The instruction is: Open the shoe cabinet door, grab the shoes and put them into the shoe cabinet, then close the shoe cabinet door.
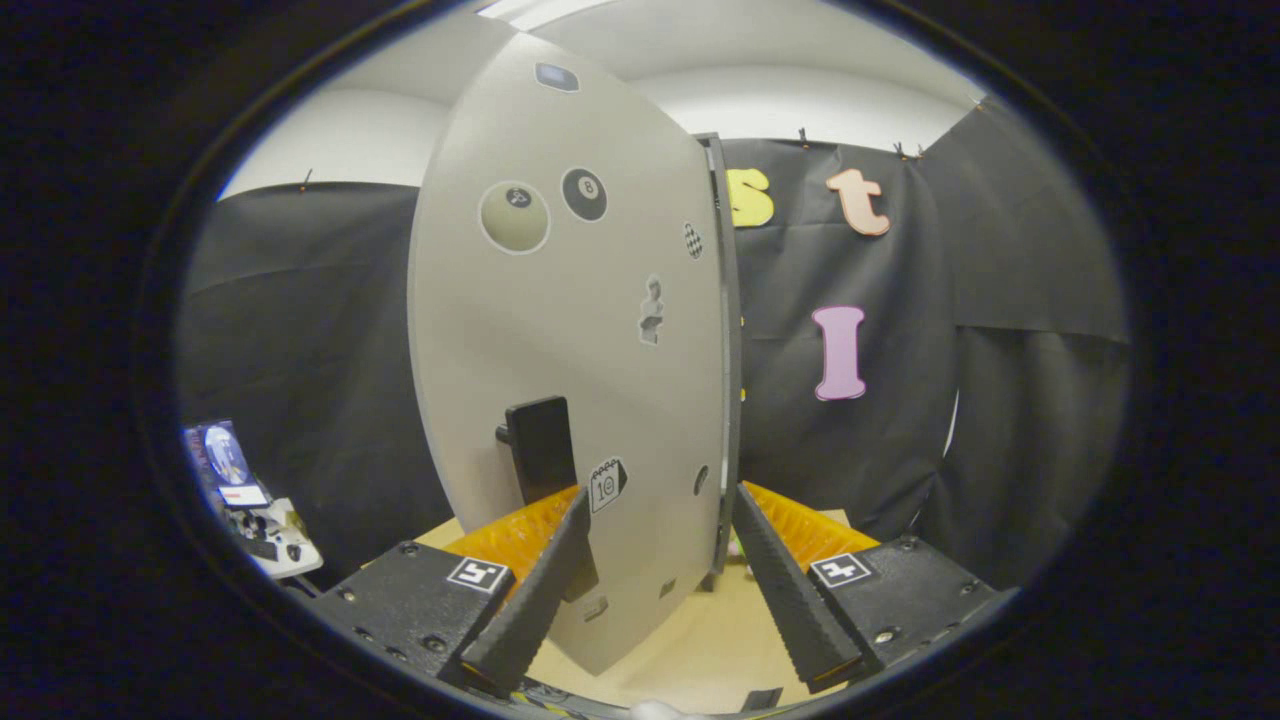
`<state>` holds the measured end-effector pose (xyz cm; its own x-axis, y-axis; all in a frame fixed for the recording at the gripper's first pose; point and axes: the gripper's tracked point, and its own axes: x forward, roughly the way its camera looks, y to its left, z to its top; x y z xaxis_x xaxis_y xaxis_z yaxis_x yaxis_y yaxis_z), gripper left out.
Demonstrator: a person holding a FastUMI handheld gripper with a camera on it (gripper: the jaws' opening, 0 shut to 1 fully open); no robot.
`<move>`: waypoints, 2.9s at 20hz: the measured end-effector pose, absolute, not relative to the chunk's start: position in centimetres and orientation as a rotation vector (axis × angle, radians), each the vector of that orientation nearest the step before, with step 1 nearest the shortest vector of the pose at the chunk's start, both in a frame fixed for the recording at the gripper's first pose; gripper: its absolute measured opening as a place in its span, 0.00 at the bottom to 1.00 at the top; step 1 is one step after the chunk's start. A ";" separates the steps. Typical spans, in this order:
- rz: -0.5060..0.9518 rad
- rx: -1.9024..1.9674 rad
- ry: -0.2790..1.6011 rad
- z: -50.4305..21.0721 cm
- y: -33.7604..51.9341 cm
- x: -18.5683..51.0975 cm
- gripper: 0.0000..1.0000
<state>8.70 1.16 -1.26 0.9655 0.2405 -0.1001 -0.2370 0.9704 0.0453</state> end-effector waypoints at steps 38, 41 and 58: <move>0.020 0.051 0.031 1.2 6.8 2.0 1.00; 0.023 0.044 0.040 0.3 6.8 0.5 1.00; 0.011 0.057 0.029 -0.2 6.2 -0.5 1.00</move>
